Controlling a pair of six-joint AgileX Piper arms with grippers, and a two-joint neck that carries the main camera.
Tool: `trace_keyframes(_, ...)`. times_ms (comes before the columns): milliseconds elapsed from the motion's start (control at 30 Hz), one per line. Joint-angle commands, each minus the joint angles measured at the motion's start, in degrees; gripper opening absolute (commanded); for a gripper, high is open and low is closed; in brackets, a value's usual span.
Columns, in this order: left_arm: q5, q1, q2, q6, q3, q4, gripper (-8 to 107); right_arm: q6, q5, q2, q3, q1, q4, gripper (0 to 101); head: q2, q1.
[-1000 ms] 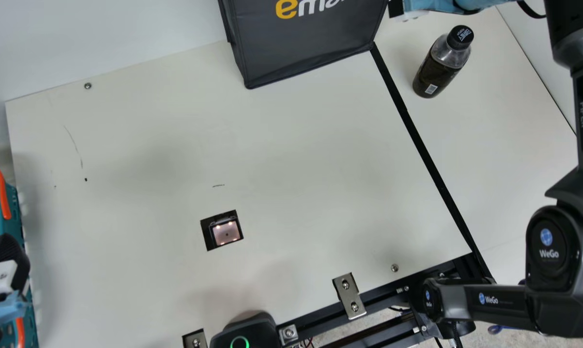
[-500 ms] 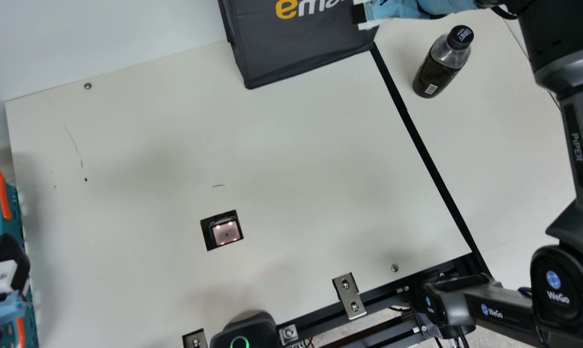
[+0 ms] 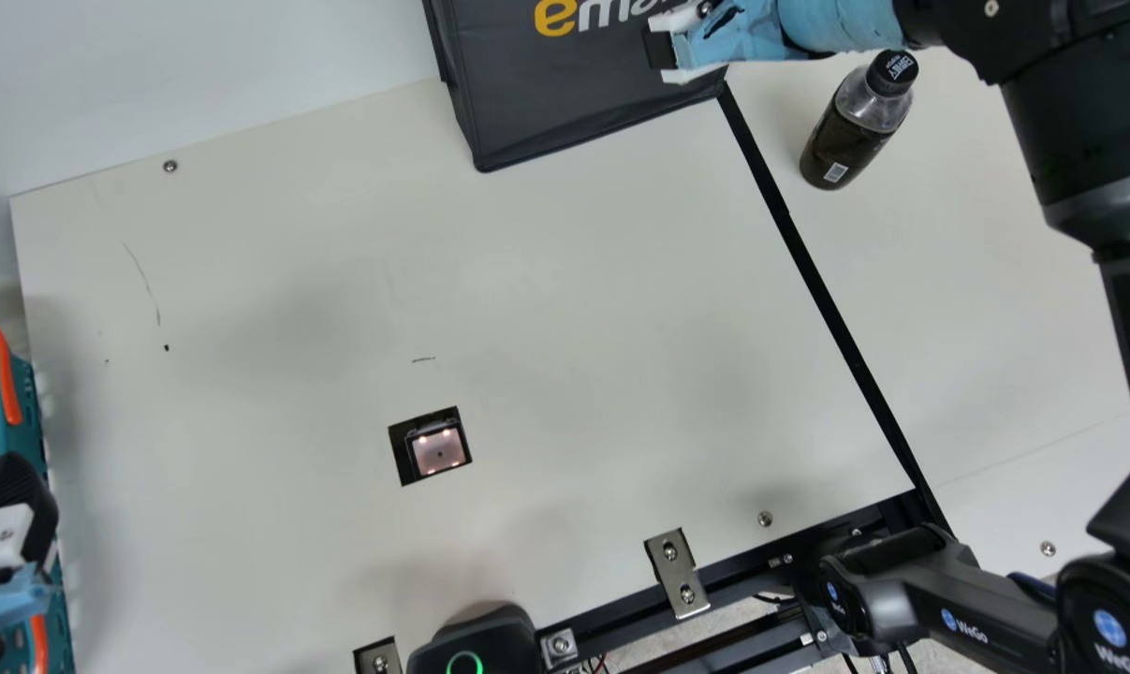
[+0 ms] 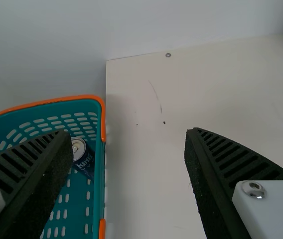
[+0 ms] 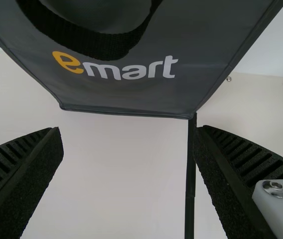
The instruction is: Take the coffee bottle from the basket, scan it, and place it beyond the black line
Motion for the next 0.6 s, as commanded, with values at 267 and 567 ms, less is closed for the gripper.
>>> trace_keyframes(267, 0.00, 0.00, 0.00, 0.00, 0.00, 0.00, 90, 1.18, -0.03, -2.91, 1.15, 1.33, -0.65, 91, -0.05, -0.96)
trace_keyframes(567, 3.01, -0.87, 0.18, -1.97, -2.65, 1.09, 90, 2.94, 0.22, -7.14, 3.51, 1.95, -1.95, 91, 3.95, -0.96)
